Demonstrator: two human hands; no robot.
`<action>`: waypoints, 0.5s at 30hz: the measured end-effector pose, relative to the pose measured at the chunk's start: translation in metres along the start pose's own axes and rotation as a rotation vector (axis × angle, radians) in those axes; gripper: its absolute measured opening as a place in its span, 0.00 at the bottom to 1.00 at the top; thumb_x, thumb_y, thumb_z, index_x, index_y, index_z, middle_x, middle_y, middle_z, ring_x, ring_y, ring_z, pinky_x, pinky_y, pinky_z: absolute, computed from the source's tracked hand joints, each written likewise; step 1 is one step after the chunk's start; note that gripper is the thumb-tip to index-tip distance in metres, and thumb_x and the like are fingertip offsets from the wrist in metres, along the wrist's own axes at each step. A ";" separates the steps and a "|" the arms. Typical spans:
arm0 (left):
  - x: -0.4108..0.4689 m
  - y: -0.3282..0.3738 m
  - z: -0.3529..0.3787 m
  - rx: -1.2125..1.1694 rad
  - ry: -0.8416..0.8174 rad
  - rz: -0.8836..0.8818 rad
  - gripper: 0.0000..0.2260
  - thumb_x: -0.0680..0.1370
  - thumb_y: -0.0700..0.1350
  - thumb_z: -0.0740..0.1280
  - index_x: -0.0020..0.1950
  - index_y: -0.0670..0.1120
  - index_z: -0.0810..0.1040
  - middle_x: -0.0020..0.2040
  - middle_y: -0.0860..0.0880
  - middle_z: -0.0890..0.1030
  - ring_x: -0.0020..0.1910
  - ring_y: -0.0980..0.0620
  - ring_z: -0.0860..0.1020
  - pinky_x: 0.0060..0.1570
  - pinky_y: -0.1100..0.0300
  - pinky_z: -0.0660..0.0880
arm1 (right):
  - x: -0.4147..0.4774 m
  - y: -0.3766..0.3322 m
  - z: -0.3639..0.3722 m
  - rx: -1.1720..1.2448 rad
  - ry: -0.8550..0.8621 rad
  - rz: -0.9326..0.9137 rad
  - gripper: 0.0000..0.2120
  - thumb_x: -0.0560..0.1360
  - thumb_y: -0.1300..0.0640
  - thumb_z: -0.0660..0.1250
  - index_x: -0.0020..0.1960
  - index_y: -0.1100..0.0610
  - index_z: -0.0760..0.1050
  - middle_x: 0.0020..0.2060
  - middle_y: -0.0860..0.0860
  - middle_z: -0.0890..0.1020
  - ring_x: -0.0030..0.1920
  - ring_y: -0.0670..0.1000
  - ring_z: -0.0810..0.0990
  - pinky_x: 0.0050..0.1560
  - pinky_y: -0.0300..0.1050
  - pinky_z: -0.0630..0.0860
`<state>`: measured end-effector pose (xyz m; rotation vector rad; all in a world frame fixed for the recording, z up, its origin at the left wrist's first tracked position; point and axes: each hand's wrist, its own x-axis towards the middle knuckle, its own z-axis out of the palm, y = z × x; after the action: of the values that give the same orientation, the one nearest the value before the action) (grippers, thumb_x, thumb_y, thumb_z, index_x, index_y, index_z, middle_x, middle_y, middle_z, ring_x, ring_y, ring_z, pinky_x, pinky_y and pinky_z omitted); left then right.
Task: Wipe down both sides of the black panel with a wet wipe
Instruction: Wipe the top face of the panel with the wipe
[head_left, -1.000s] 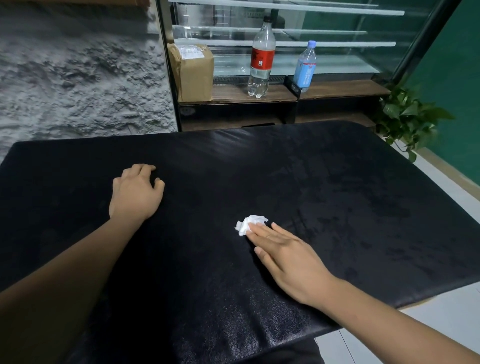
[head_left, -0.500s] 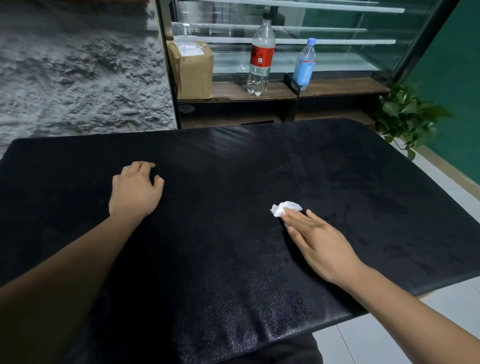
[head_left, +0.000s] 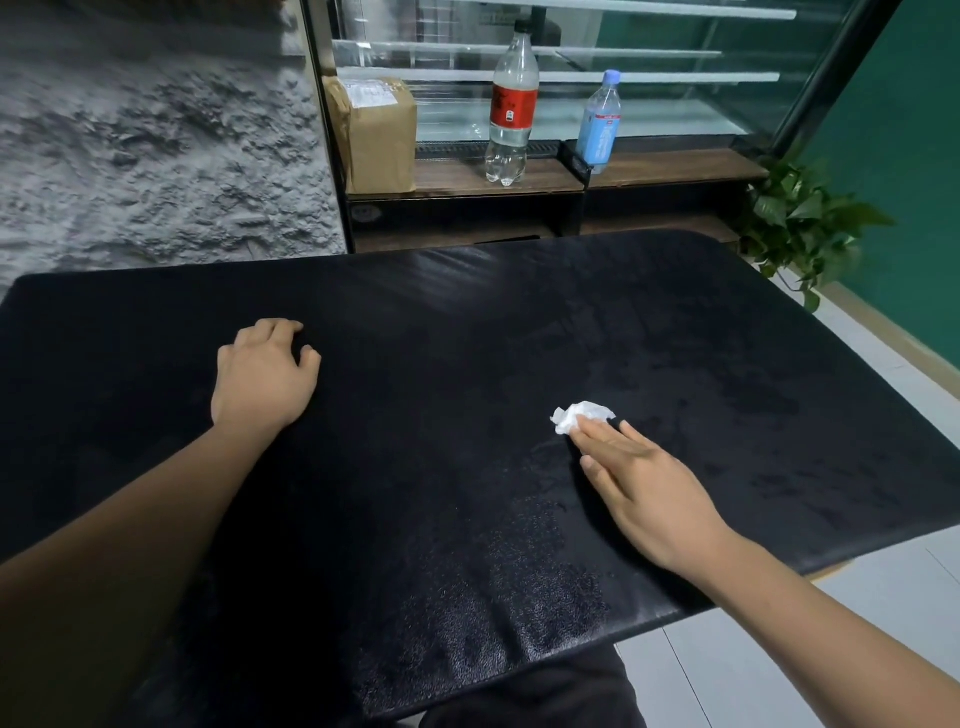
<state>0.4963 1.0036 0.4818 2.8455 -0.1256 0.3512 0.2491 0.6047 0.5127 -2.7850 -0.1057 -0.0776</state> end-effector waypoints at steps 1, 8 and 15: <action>0.000 -0.001 0.000 0.000 0.003 0.002 0.22 0.83 0.56 0.56 0.73 0.47 0.75 0.72 0.47 0.76 0.70 0.42 0.72 0.69 0.42 0.69 | -0.002 -0.005 0.001 -0.003 -0.015 -0.012 0.22 0.88 0.48 0.53 0.81 0.46 0.66 0.79 0.36 0.61 0.80 0.36 0.57 0.82 0.39 0.50; -0.001 -0.002 0.000 0.016 0.000 0.000 0.23 0.83 0.56 0.56 0.73 0.47 0.75 0.71 0.47 0.76 0.69 0.42 0.73 0.67 0.41 0.70 | -0.020 -0.041 0.013 -0.018 -0.074 -0.108 0.23 0.88 0.45 0.49 0.82 0.45 0.64 0.81 0.41 0.62 0.81 0.35 0.53 0.82 0.41 0.50; -0.002 0.000 -0.002 0.012 0.007 0.000 0.22 0.83 0.55 0.57 0.73 0.47 0.75 0.71 0.46 0.76 0.70 0.42 0.72 0.68 0.41 0.69 | -0.031 -0.057 0.022 -0.016 -0.094 -0.167 0.24 0.88 0.45 0.48 0.82 0.46 0.64 0.81 0.40 0.61 0.80 0.33 0.50 0.82 0.39 0.47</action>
<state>0.4936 1.0044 0.4831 2.8559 -0.1220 0.3630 0.2143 0.6636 0.5101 -2.7900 -0.3633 0.0114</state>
